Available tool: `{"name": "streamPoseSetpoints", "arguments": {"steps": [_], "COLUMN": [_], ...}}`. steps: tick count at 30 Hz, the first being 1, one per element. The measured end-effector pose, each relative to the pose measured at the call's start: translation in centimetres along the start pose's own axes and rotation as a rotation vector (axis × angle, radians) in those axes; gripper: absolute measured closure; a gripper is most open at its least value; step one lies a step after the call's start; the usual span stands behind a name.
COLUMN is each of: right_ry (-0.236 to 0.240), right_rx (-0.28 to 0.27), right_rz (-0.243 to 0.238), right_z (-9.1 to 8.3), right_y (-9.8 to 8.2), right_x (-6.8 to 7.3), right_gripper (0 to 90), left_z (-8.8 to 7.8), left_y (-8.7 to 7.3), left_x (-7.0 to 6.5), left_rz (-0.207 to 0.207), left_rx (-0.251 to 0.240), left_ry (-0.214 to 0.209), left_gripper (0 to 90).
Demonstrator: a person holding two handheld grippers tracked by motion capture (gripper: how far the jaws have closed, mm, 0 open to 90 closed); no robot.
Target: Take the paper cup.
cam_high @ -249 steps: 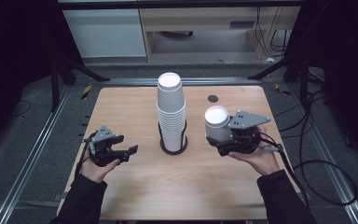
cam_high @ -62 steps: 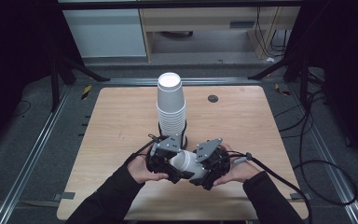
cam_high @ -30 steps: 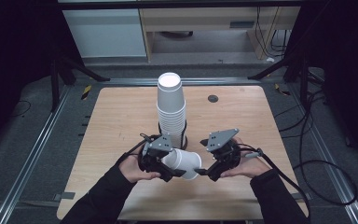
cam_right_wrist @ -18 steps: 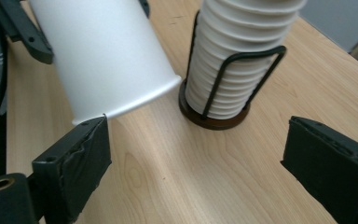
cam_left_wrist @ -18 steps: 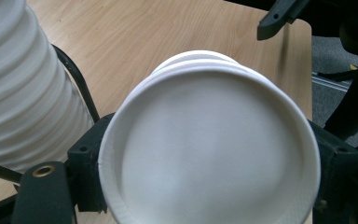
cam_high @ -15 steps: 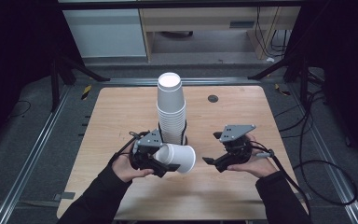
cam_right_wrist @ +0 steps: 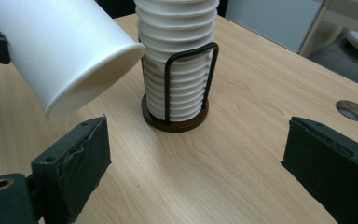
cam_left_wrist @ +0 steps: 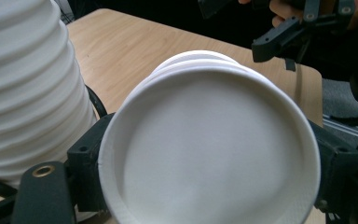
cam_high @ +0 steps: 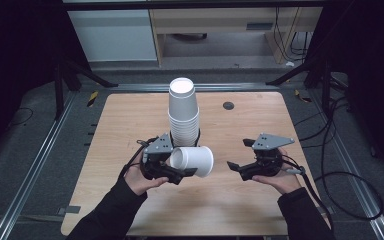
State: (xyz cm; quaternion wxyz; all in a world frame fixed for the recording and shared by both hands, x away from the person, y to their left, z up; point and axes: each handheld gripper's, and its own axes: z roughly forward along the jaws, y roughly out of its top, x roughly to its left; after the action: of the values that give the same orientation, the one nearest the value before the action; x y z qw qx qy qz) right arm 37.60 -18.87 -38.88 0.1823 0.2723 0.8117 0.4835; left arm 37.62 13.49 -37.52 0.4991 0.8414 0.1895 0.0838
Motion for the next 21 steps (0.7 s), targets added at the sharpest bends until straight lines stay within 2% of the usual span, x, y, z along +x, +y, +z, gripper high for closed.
{"name": "streamPoseSetpoints", "arguments": {"steps": [1, 3, 9, 15, 17, 19, 21], "right_ry": [0.000, -0.030, -0.075, -0.123, -0.134, -0.139, -0.171], "right_rx": [0.000, -0.017, -0.042, -0.035, -0.053, -0.051, -0.050], "right_rz": [0.000, 0.028, 0.100, 0.111, 0.141, 0.149, 0.161], "right_z": [0.0, -0.2, -0.5, -0.7, -0.8, -0.8, -0.9], "right_y": [0.0, -0.4, -1.1, -1.7, -2.0, -2.1, -2.3], "right_x": [0.0, -0.1, -0.2, -0.1, 0.0, 0.0, 0.0], "right_gripper": [6.6, 5.9, 6.2, 6.0, 6.1, 5.9, 5.6], "left_z": [0.1, 0.3, 1.0, 1.7, 2.0, 2.2, 2.5], "left_y": [0.1, 0.3, 0.9, 1.4, 1.6, 1.7, 1.8], "left_x": [-0.1, -0.3, -0.8, -1.1, -1.3, -1.4, -1.4], "left_rz": [-0.002, 0.000, -0.003, -0.014, -0.014, -0.017, -0.028], "left_rx": [-0.006, -0.032, -0.074, -0.099, -0.107, -0.110, -0.113], "left_ry": [0.003, 0.009, 0.023, 0.031, 0.042, 0.045, 0.052], "left_gripper": [18.6, 18.6, 18.6, 18.6, 18.6, 18.6, 18.6]}}
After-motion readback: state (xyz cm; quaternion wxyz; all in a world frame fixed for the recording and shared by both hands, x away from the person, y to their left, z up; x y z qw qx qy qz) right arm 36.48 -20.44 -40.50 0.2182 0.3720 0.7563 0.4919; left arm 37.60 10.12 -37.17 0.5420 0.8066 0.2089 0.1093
